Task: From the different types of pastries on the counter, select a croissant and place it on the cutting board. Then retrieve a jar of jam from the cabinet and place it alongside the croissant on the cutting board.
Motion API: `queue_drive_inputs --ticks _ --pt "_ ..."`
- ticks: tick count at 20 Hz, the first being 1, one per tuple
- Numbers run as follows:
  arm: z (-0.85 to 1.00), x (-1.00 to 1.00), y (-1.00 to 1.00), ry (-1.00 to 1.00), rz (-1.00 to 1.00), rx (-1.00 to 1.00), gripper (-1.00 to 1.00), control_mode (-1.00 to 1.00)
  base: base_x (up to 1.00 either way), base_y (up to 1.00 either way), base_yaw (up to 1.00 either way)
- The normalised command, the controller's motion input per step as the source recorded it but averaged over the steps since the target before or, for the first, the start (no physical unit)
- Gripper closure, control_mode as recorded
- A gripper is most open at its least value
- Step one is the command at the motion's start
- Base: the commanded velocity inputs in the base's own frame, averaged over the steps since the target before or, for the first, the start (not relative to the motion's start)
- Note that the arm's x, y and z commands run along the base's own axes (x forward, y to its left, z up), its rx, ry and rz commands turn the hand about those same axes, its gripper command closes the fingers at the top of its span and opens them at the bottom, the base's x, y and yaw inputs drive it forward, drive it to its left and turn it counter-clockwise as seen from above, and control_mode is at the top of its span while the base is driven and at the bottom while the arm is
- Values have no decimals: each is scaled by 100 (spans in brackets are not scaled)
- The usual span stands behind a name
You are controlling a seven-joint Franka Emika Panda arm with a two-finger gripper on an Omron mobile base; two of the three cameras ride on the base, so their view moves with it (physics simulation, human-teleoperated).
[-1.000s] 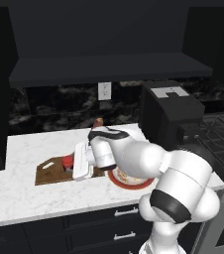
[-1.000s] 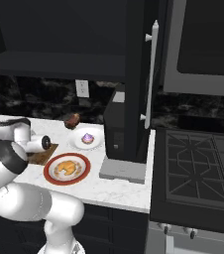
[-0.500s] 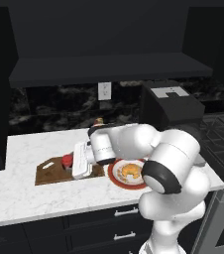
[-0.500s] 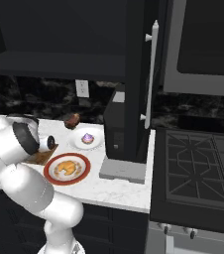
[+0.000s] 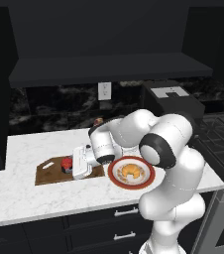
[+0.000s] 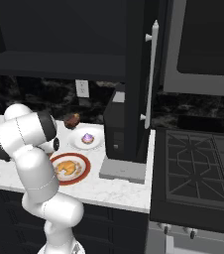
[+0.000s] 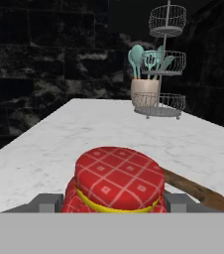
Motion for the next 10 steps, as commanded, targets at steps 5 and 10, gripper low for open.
queue_drive_inputs --ticks 5,10 --pt "-19 43 18 7 3 3 100 -100 0 0 0" --pt "-20 11 23 1 7 1 100 -100 0 0 0"
